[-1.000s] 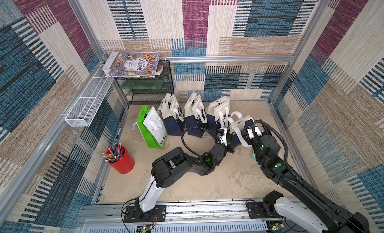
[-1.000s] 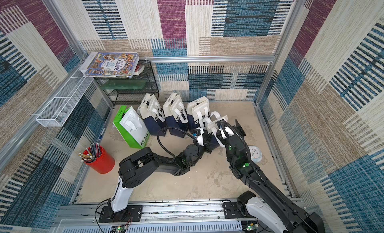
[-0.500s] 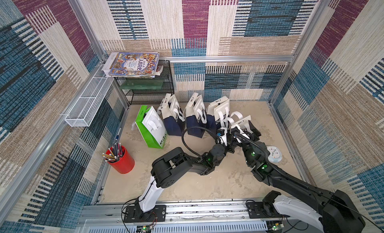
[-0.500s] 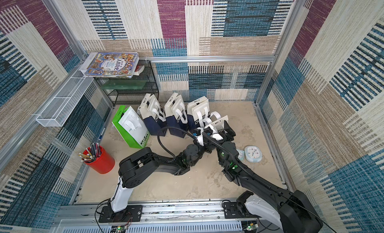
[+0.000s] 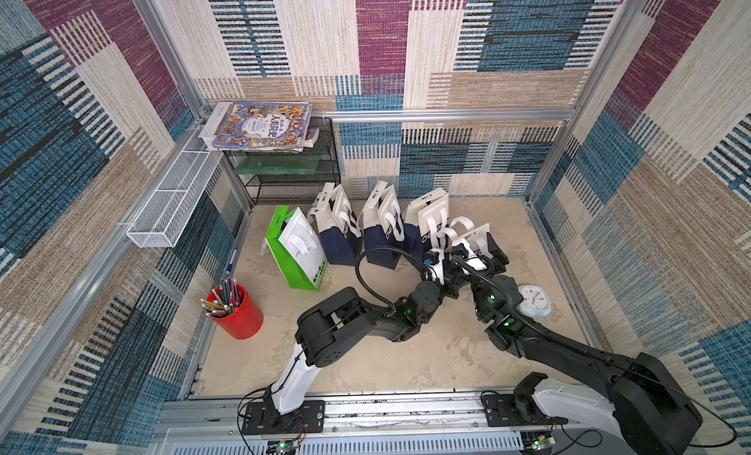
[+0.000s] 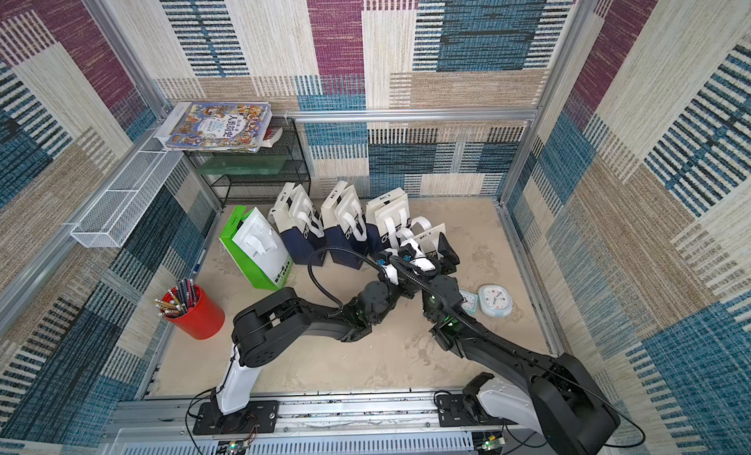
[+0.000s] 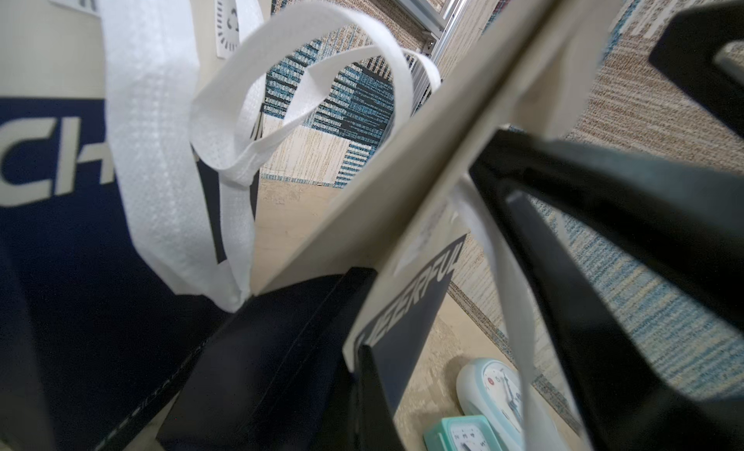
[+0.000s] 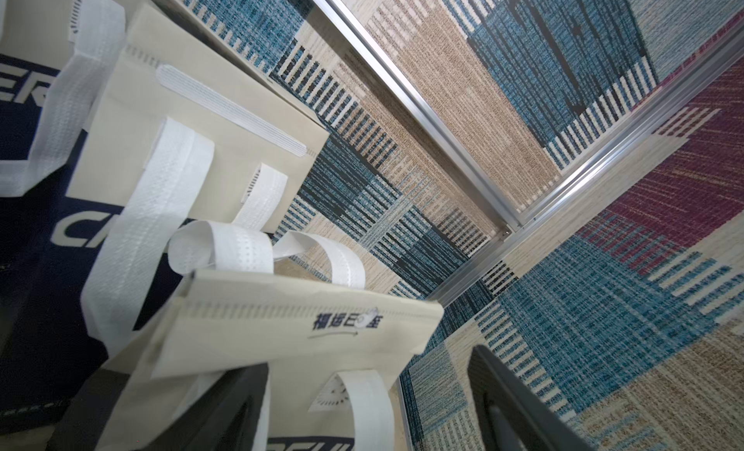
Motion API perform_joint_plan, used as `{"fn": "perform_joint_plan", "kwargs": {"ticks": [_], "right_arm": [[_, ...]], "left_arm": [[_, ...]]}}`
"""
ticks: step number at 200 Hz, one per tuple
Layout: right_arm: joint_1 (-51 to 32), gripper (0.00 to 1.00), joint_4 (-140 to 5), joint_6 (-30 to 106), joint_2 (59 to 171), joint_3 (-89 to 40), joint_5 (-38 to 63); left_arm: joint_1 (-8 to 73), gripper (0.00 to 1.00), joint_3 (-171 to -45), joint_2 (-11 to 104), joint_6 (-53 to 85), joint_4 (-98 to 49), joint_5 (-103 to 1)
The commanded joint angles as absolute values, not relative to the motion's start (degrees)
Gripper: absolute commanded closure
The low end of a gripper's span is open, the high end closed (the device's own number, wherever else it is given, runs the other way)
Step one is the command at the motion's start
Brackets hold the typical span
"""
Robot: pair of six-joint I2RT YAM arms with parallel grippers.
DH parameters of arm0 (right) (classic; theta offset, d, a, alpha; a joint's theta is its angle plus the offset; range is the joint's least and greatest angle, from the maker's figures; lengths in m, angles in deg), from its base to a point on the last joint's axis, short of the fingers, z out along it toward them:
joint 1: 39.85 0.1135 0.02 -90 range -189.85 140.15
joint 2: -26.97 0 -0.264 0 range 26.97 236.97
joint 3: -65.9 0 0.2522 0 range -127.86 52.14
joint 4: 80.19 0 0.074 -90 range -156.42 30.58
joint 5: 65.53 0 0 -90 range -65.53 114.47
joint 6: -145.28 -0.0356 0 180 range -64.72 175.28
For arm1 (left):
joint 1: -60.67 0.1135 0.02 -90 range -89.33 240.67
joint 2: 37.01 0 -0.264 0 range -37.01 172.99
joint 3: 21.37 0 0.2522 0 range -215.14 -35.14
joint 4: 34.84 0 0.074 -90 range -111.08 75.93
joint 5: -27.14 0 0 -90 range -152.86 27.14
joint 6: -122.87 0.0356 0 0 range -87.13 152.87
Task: Open the takeout bag
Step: Open the takeout bag at the center of the board.
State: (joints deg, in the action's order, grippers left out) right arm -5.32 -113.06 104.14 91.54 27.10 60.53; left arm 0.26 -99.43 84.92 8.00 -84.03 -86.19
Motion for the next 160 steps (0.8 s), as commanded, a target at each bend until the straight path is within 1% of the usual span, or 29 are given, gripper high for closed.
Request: {"fn": "perform_joint_plan", "kwargs": {"ticks": [1,56,99,140,160], "right_arm": [[-4.8,0.19,-116.6,103.2,92.1,27.4,58.8],[-3.1,0.21,-119.1,105.1,95.0,26.8,59.3],[-3.5,0.28,-121.4,106.2,97.0,24.8,61.4],[-4.7,0.38,-121.9,106.8,97.8,23.2,63.1],[-5.8,0.47,-121.2,106.2,98.1,22.2,62.9]], "left_arm": [[0.4,1.00,-99.1,85.8,7.9,-75.7,-86.0],[0.4,1.00,-99.4,86.1,7.9,-75.5,-85.8],[0.3,1.00,-99.2,86.0,8.0,-75.5,-85.8],[0.3,1.00,-99.1,86.0,8.0,-75.5,-86.0],[0.3,1.00,-99.0,86.0,7.9,-75.5,-86.0]]}}
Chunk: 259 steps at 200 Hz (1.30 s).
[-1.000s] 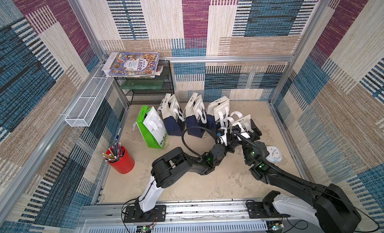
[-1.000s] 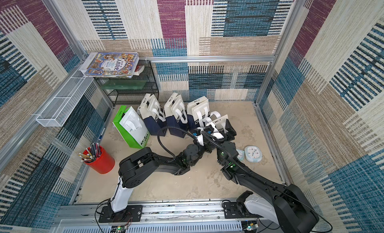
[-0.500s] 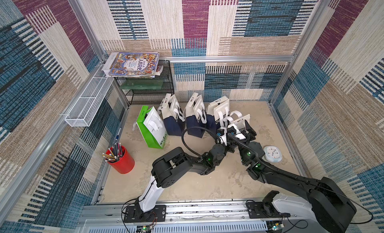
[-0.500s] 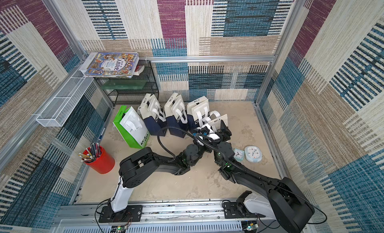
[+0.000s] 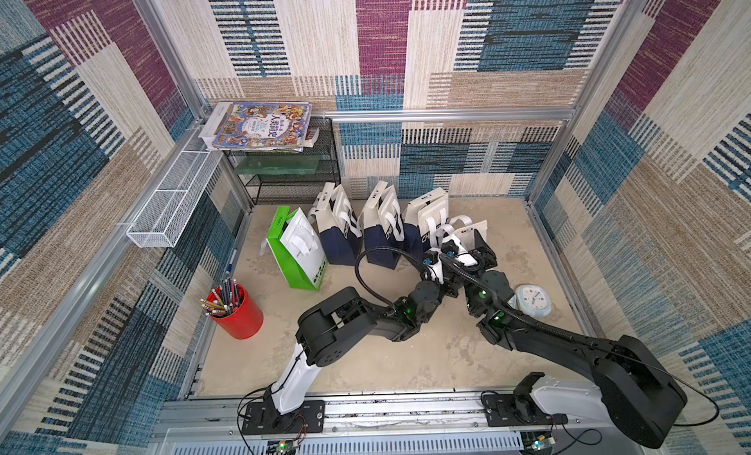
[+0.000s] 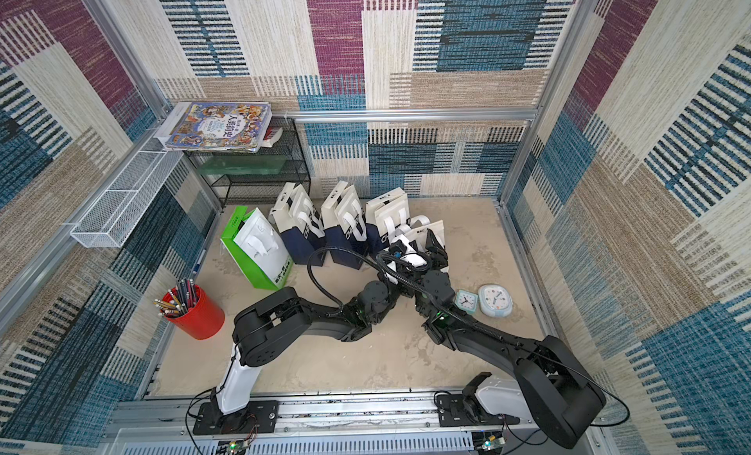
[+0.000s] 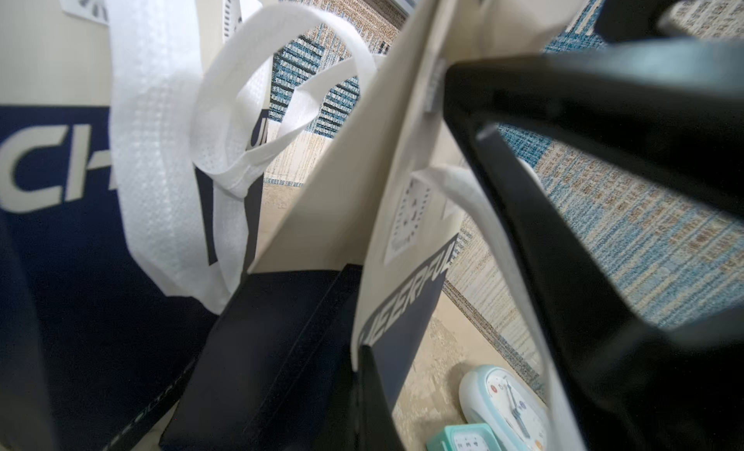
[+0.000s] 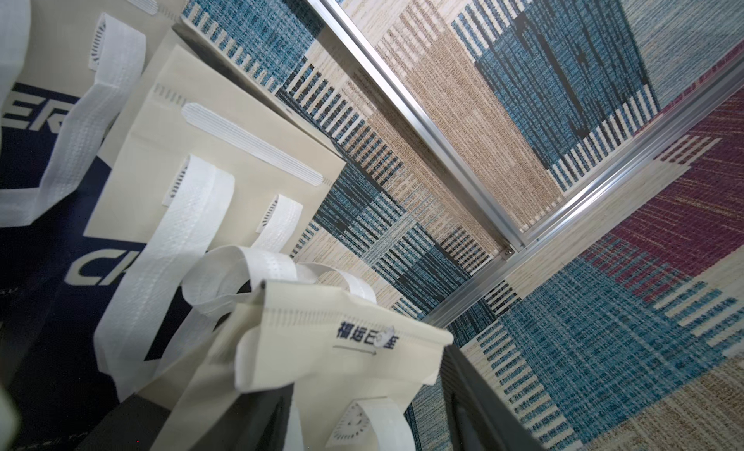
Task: Open the takeout bag
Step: Open the takeout bag at the center of the board.
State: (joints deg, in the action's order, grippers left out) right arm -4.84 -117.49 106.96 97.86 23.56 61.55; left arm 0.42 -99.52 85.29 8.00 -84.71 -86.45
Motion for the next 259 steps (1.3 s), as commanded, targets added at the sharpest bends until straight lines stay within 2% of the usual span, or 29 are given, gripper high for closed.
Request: {"fn": "perform_joint_plan", "kwargs": {"ticks": [1,15,48,173,187,220,226,234,251,259], "right_arm": [[-5.7,0.48,-121.2,106.2,98.1,22.1,62.9],[-6.4,0.56,-120.4,105.8,98.7,21.3,62.5],[-7.2,0.67,-119.3,105.4,100.6,19.7,61.0],[-12.5,0.86,-109.9,103.4,101.7,14.3,57.4],[-12.5,0.93,-109.4,103.6,101.7,13.9,56.8],[-12.7,0.96,-107.4,104.3,101.8,12.7,56.3],[-12.8,0.94,-106.5,104.3,101.6,12.3,56.3],[-12.7,0.87,-104.9,103.9,101.0,12.1,56.3],[-12.9,0.52,-101.6,101.9,97.7,12.7,55.2],[-13.3,0.44,-101.1,100.6,95.5,13.7,55.1]], "left_arm": [[0.3,1.00,-99.0,86.0,8.0,-75.5,-86.0],[0.3,1.00,-99.1,86.0,7.8,-75.5,-85.9],[0.3,1.00,-99.0,86.1,7.9,-75.4,-86.0],[0.3,1.00,-98.7,85.9,7.9,-75.6,-86.2],[0.3,1.00,-98.6,85.8,7.9,-75.6,-86.3],[0.4,1.00,-98.4,85.8,8.0,-75.6,-86.6],[0.3,1.00,-98.4,85.8,8.0,-75.6,-86.6],[0.4,1.00,-98.4,85.8,8.0,-75.5,-86.7],[0.4,1.00,-98.5,85.6,8.1,-75.3,-86.7],[0.3,1.00,-98.6,85.6,8.1,-75.1,-86.7]]}}
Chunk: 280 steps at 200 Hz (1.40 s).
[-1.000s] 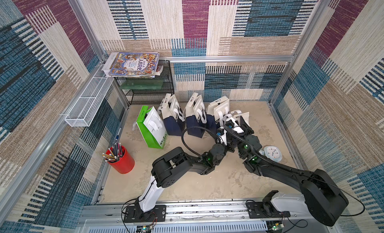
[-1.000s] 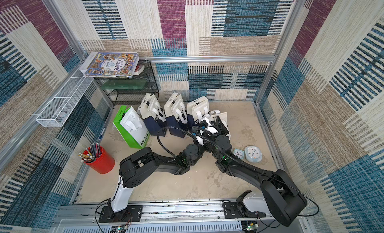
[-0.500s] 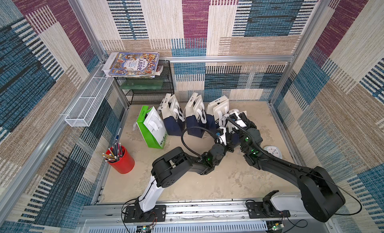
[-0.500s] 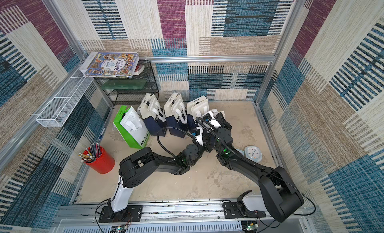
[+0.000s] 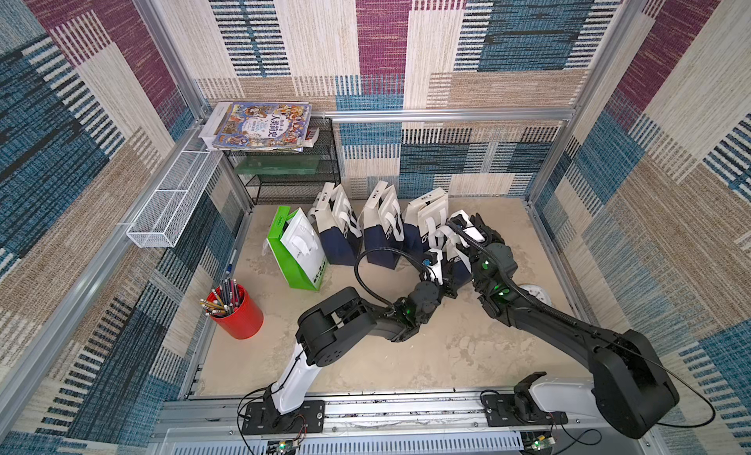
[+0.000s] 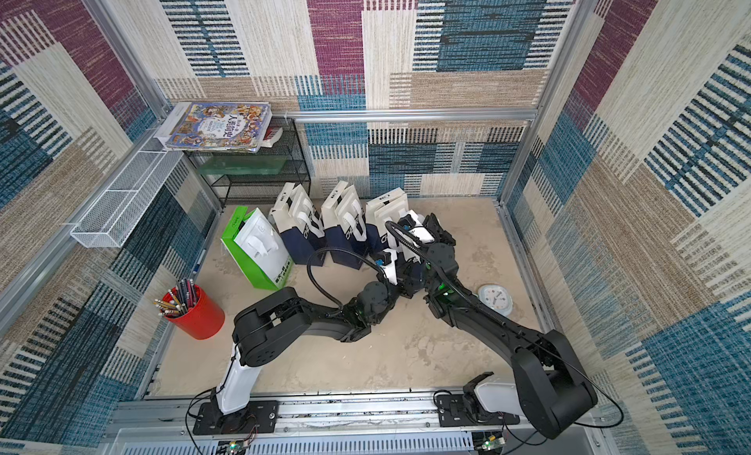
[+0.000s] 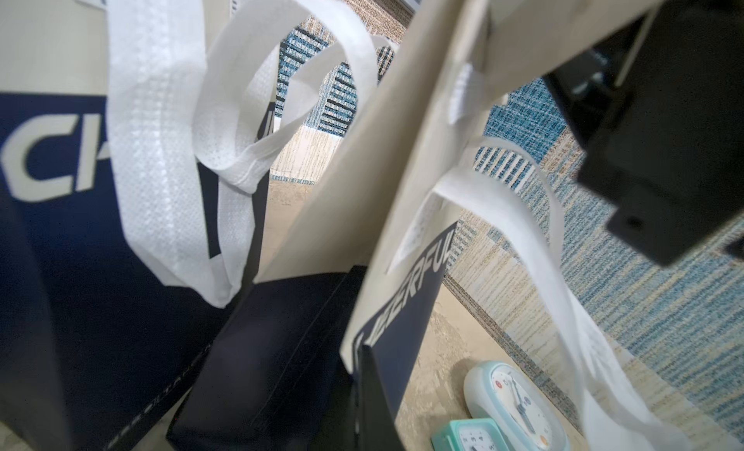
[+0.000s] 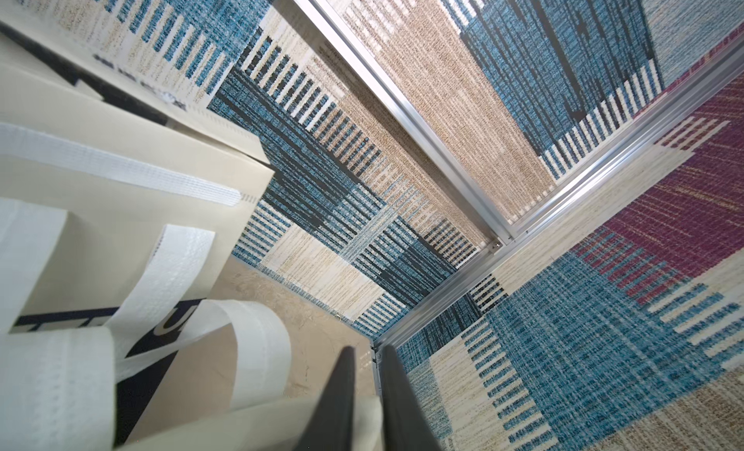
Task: Open the takeout bag
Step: Open the takeout bag at the center of the board.
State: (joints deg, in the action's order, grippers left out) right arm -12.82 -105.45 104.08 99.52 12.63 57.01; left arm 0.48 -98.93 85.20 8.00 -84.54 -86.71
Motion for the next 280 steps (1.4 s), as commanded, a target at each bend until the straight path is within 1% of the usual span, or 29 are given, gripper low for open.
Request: {"fn": "perform_joint_plan", "kwargs": {"ticks": [1,14,36,55,66,86,158,240,280], "right_arm": [[-13.3,0.43,-101.0,100.5,95.2,13.9,55.1],[-14.9,0.36,-99.8,98.5,91.4,15.9,54.1],[-17.6,0.29,-96.4,97.1,86.7,18.6,51.0],[-16.8,0.25,-95.7,97.5,84.8,21.1,47.9],[-15.7,0.23,-96.7,97.8,85.1,22.0,48.4],[-14.4,0.23,-97.7,98.9,86.6,22.6,50.3],[-9.5,0.22,-105.3,101.3,91.1,22.7,51.5],[-8.3,0.24,-105.2,102.6,93.1,20.0,51.7],[-7.4,0.25,-107.8,103.1,94.8,19.7,52.5]], "left_arm": [[0.4,1.00,-98.6,85.6,8.0,-75.1,-86.7],[0.4,1.00,-98.6,85.7,7.9,-75.1,-86.5],[0.4,1.00,-98.7,85.8,7.7,-75.2,-86.1],[0.3,1.00,-98.9,86.0,7.6,-75.2,-85.9],[0.3,1.00,-99.0,86.0,7.5,-75.1,-85.9],[0.4,1.00,-98.9,85.9,7.6,-75.0,-85.9],[0.4,1.00,-98.7,85.7,7.7,-75.1,-86.2],[0.4,1.00,-99.0,86.1,7.7,-74.8,-86.2],[0.4,1.00,-98.9,86.0,7.7,-74.8,-86.1]]}}
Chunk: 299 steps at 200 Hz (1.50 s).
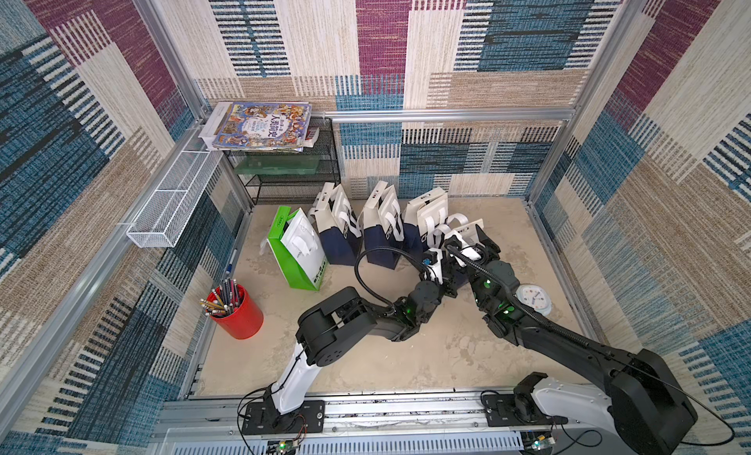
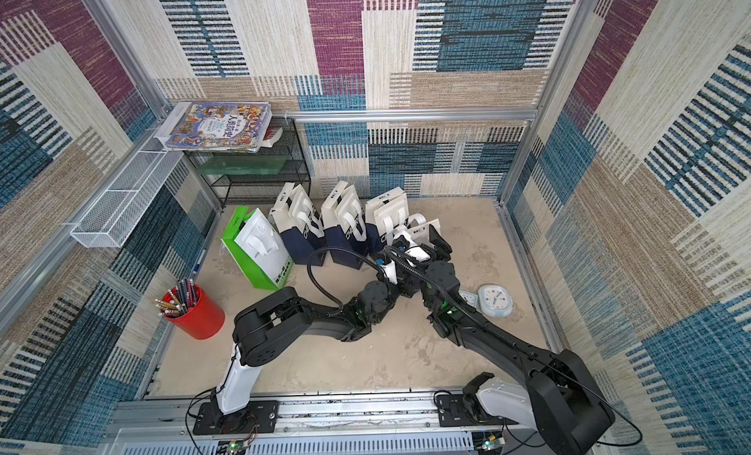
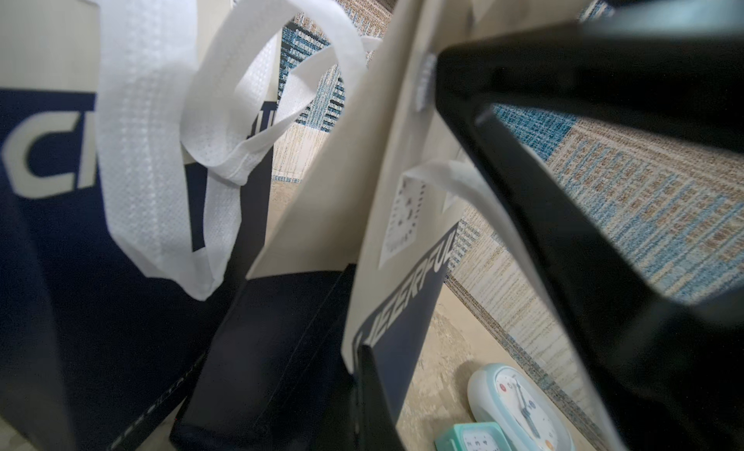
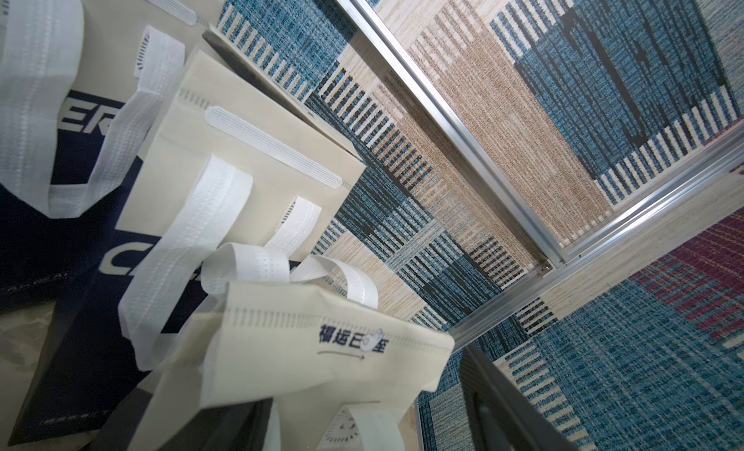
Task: Open the takeout bag
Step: Open the takeout bag at the center of the board.
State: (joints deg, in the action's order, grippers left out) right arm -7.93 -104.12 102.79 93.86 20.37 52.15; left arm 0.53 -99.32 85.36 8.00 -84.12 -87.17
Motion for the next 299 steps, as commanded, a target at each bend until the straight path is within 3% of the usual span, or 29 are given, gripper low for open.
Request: {"fn": "perform_joint_plan", "kwargs": {"ticks": [1,82,139,209,237,263,299], "right_arm": [[-7.4,0.25,-107.9,103.1,94.8,19.7,52.5],[-7.2,0.38,-110.9,107.0,100.4,15.8,55.0],[-9.5,0.63,-110.2,108.4,103.4,14.8,55.1],[-12.8,0.81,-108.8,109.9,105.6,11.8,53.1],[-14.3,0.85,-105.0,109.5,106.4,9.7,52.6],[-15.8,1.00,-101.6,110.2,105.8,8.7,51.6],[-16.1,1.00,-82.8,115.8,104.1,0.6,50.2]], "left_arm": [[0.4,1.00,-98.9,86.0,7.7,-74.8,-86.1],[0.4,1.00,-98.7,86.0,7.7,-74.8,-86.2],[0.3,1.00,-98.2,85.8,8.1,-75.1,-86.7],[0.4,1.00,-98.1,85.7,8.0,-75.1,-86.9],[0.4,1.00,-98.1,85.7,8.1,-75.1,-87.1],[0.4,1.00,-98.2,85.7,8.2,-74.8,-87.2],[0.4,1.00,-98.3,85.6,8.2,-74.4,-87.3]]}}
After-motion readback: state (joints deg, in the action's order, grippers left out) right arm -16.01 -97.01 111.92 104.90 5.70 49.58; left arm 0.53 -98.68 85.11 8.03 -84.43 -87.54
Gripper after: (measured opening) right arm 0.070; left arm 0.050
